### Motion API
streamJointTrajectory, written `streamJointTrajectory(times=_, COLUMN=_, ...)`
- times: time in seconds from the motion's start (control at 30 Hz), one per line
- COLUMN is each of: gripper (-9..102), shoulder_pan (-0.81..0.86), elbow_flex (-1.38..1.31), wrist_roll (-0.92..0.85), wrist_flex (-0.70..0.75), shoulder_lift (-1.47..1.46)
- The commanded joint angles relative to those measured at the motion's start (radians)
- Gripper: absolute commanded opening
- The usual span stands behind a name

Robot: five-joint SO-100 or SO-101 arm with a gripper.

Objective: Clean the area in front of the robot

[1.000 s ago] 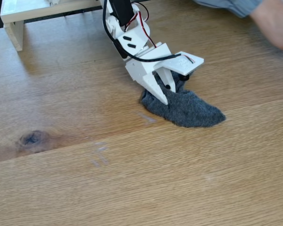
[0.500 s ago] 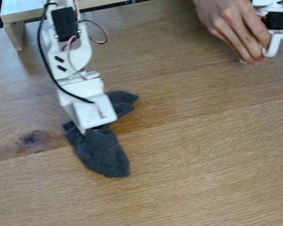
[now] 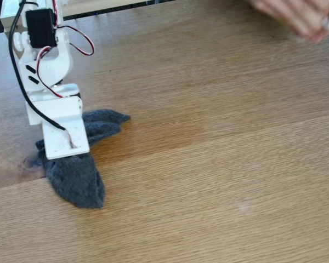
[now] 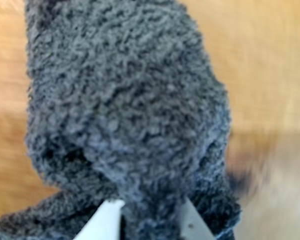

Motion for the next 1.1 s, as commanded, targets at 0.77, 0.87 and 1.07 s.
streamJointTrajectory(times=0.77, gripper=0, shoulder_pan=-0.176, elbow_flex=-0.474, wrist_roll=-0.296, wrist_flex=-0.359, shoulder_lift=-0.362)
streamJointTrajectory(times=0.87, gripper=0, shoulder_pan=-0.078, elbow_flex=-0.569, wrist_roll=-0.330, wrist_flex=-0.328, shoulder_lift=-0.400)
streamJointTrajectory(times=1.07, gripper=0, shoulder_pan=0.101, elbow_flex=-0.604, wrist_roll=-0.357, wrist_flex=-0.137, shoulder_lift=-0.334)
